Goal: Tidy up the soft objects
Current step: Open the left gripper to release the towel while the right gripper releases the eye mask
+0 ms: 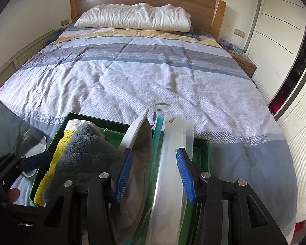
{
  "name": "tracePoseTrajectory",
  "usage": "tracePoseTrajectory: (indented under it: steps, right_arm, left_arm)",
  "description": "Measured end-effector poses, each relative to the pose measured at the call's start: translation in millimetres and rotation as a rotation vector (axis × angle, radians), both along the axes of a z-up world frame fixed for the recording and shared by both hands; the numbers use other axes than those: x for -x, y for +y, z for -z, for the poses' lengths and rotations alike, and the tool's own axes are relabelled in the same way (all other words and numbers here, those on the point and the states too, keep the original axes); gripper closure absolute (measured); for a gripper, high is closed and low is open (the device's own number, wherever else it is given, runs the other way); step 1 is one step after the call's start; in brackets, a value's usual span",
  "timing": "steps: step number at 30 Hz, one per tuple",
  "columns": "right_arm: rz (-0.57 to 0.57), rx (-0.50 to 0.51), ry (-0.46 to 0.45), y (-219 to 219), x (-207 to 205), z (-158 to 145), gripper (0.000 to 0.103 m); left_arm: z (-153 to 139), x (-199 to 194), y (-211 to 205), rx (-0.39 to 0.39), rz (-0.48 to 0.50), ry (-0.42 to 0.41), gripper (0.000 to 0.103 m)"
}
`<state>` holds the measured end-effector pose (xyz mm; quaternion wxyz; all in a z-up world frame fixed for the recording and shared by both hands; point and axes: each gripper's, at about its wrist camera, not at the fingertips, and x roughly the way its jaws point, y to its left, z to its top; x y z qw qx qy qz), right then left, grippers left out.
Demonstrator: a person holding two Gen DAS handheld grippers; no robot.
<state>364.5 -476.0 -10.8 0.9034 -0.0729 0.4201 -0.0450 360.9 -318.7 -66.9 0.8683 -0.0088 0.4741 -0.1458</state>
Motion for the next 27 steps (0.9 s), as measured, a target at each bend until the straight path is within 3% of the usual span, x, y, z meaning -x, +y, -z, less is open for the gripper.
tracePoseTrajectory:
  steps: [9, 15, 19, 27]
  right_arm:
    - [0.031, -0.023, -0.011, -4, 15, -6, 0.059]
    - [0.049, -0.038, -0.036, -2, 46, -17, 0.056]
    - [0.048, -0.039, -0.047, 5, 69, -26, 0.047]
    - [0.042, -0.039, -0.073, 20, 117, -45, 0.038]
  left_arm:
    - [-6, 24, 4, -0.03, 0.02, -0.031, 0.032]
    - [-20, 53, 4, -0.034, 0.052, -0.059, 0.032]
    - [-33, 76, 5, -0.032, 0.074, -0.09, 0.028]
    - [-60, 120, 15, -0.031, 0.106, -0.147, 0.026]
